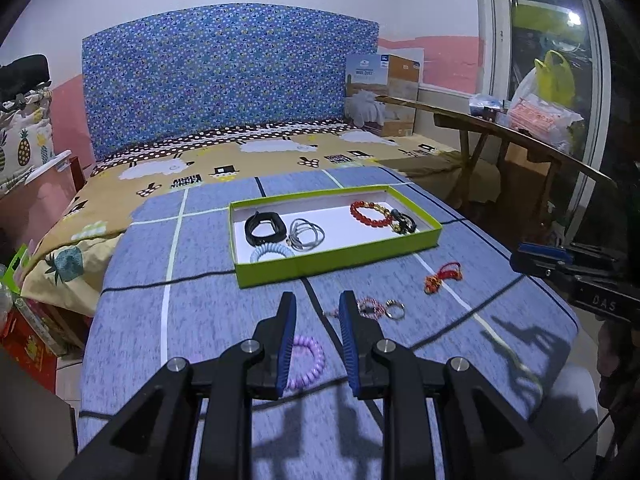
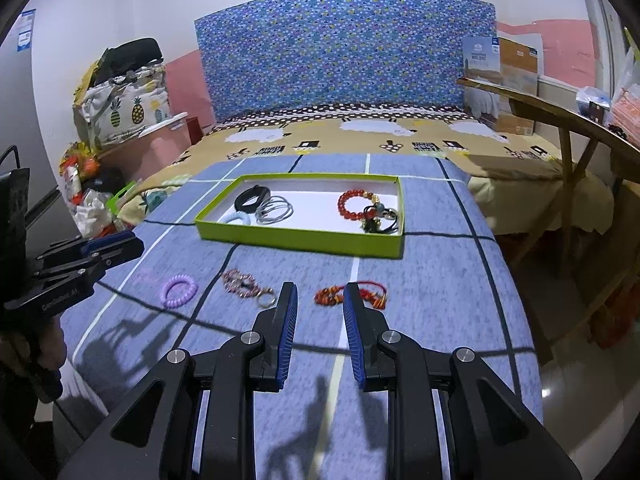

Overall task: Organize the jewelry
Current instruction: 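Withdraw both tools and reach the left tool toward the lavender coil hair tie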

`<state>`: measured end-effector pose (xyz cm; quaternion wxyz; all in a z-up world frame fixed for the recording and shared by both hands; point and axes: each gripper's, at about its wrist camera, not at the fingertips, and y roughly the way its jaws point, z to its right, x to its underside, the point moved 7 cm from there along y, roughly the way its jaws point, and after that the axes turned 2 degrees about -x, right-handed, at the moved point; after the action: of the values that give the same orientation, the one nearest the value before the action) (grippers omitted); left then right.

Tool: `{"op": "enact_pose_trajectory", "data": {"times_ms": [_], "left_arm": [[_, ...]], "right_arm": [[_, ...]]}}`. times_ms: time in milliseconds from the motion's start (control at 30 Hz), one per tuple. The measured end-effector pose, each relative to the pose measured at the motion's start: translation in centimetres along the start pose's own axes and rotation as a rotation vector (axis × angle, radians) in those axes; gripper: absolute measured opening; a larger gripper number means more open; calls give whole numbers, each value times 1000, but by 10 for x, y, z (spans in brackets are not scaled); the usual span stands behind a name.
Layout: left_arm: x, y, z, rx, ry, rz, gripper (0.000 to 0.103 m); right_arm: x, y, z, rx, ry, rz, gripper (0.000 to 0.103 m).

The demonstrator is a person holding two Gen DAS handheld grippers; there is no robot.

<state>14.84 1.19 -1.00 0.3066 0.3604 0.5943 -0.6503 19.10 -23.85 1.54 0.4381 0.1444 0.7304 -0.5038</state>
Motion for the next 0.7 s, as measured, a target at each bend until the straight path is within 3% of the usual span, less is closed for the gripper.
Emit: {"op": "enact_pose_trajectory", "data": {"times_ms": [700], "left_arm": [[30,-5,-10,-17,-30,-45,23]], "right_arm": [[18,3,-17,-40,-15,-24,24]]}}
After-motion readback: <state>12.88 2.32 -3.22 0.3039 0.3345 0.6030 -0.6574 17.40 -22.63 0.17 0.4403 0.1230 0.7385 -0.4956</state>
